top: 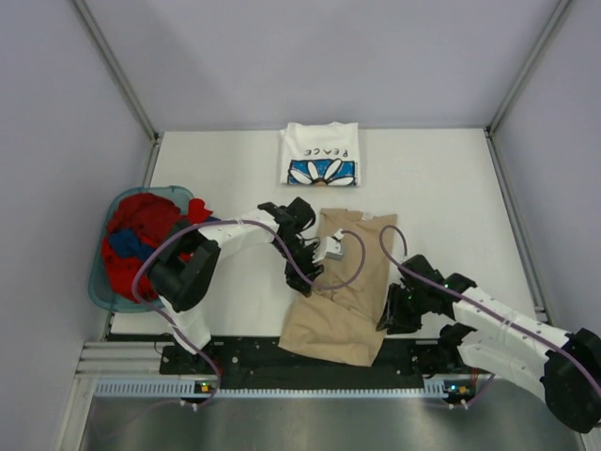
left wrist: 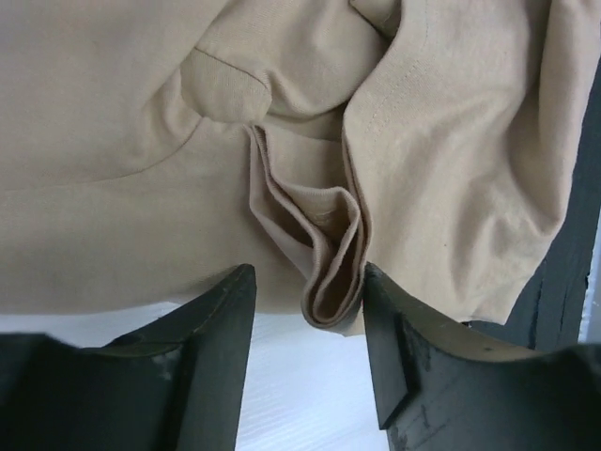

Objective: Fold and stack the t-shirts
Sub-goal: Fold the long partially folded tshirt into a neat square

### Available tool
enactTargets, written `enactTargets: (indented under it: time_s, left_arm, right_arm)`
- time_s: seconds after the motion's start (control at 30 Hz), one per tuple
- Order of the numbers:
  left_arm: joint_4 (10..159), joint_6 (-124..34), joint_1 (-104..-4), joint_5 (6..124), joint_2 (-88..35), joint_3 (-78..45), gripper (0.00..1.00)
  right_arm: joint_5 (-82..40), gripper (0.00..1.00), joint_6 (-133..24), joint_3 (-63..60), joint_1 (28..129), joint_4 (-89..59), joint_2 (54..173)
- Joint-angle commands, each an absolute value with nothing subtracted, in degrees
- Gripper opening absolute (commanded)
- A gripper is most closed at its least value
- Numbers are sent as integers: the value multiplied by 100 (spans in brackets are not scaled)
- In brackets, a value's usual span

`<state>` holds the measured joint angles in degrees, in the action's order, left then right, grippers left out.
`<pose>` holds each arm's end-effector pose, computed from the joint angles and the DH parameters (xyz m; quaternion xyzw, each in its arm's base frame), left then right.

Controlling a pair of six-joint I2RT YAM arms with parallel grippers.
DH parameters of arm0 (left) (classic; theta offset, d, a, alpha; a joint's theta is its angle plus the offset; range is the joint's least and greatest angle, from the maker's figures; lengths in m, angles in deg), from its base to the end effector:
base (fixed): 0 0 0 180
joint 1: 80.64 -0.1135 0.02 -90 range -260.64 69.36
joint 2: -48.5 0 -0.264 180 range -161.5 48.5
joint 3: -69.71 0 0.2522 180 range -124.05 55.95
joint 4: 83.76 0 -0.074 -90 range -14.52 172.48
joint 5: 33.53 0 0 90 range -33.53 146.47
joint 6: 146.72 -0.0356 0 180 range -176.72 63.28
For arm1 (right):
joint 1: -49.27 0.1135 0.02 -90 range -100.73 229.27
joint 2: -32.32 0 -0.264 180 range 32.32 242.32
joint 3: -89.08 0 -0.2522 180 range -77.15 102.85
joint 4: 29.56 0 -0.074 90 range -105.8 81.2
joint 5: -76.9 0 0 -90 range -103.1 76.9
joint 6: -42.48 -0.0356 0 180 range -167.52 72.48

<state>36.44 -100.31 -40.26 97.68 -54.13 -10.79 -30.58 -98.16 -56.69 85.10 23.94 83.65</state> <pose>0.2328 -0.2287 0.1763 0.6430 0.6775 -0.3491 0.0757 0.1007 0.0859 0.1436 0.1002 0.9694 0.2232 0.0187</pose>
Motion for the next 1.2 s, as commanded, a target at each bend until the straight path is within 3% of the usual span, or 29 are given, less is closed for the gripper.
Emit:
enactTargets:
  time_s: [0.0,0.17,0.23,0.37,0.4,0.53,0.73,1.17]
  left_arm:
    - [3591,-10224,-3995,9971,-5442,-1111,48]
    - [3169,-10584,-3864,10332,-5591,-1182,34]
    - [3107,-10620,-3723,10244,-5670,-1164,27]
    - [2949,-10664,-3696,10288,-5732,-1287,2]
    - [2975,-10603,-3705,10279,-5706,-1322,0]
    - [3132,-10497,-3740,10349,-5487,-1384,0]
    - [3704,-10067,-3995,10411,-5170,-1191,0]
    - [4197,-9231,-4145,9585,-5696,-1147,3]
  right_arm:
    - [-3357,31,-9937,-5781,8574,1840,8356]
    - [-3912,15,-10009,-5923,8574,1171,8233]
    - [-3912,0,-9790,-5826,8583,1188,8180]
    - [-3982,0,-9026,-5362,8574,1188,7926]
    - [-4017,0,-8728,-5169,8574,1136,7847]
    - [-4341,0,-7665,-4876,8574,496,7495]
    - [-4404,0,-7108,-5395,8513,-340,7433]
    - [-2832,0,-7337,-6116,7845,-965,7951]
